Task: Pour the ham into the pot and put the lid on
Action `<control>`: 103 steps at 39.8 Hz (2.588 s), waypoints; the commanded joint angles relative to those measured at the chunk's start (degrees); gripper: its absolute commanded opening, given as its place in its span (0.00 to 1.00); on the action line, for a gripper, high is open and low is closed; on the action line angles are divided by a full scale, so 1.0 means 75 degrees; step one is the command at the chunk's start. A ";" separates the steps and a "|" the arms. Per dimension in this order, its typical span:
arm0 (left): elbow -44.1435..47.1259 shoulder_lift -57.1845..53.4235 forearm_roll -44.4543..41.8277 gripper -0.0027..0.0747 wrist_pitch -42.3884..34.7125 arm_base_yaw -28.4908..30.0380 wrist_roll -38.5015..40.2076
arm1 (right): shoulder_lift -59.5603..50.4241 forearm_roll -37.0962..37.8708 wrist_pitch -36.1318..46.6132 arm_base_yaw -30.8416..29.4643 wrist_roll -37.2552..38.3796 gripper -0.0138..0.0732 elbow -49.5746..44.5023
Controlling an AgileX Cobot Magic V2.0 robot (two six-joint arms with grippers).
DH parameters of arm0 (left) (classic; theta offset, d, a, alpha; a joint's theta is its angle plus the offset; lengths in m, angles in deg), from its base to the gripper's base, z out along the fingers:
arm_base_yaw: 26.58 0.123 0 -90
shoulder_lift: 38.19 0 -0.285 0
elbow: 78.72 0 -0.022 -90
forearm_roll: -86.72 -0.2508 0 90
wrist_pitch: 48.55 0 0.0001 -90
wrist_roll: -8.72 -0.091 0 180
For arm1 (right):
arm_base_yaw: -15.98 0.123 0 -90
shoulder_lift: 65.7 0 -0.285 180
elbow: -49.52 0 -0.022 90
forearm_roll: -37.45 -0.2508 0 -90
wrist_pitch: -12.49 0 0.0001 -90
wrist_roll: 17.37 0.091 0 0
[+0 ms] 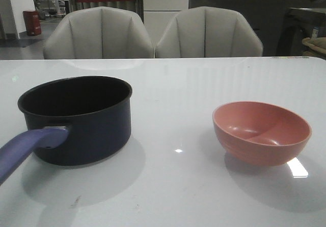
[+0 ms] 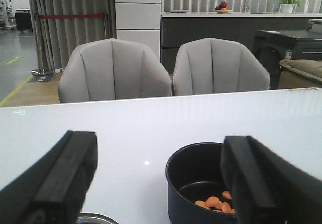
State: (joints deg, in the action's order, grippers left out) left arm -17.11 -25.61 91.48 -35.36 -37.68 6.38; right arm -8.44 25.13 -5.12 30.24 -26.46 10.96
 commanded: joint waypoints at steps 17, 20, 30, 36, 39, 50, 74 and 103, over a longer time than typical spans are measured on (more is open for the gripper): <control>-0.0219 0.0090 0.0086 0.75 -0.0656 -0.0052 0.0006 | -0.3935 -0.0042 0.2758 0.0247 -0.0074 0.71 -0.3172; -0.0219 0.0090 0.0086 0.75 -0.0656 -0.0052 0.0006 | -0.3981 -0.0042 0.2840 0.0247 -0.0074 0.70 -0.3525; -0.0219 0.0090 0.0086 0.75 -0.0583 -0.0052 0.0006 | -0.3981 -0.0042 0.3009 0.0247 -0.0074 0.31 -0.3620; -0.0233 0.0153 0.0086 0.75 -0.0449 -0.0038 0.0006 | -0.3981 -0.0042 0.2989 0.0247 -0.0074 0.33 -0.3620; -0.0324 0.0359 0.0086 0.75 -0.0326 0.0012 0.0021 | -0.3981 -0.0042 0.2989 0.0247 -0.0074 0.33 -0.3620; -0.2054 0.2755 0.0086 0.83 0.1606 0.0689 0.0261 | -0.3981 -0.0042 0.2989 0.0247 -0.0074 0.33 -0.3620; -0.4906 0.8492 0.0415 0.85 0.4035 0.2771 0.0312 | -0.3981 -0.0042 0.2989 0.0247 -0.0074 0.33 -0.3620; -0.6901 1.2397 0.0528 0.85 0.4932 0.2917 0.0654 | -0.3981 -0.0042 0.2989 0.0247 -0.0074 0.33 -0.3620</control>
State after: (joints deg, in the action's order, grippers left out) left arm -66.25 68.13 94.08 1.10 -15.97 10.57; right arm -38.42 24.86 12.90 32.02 -26.50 -17.69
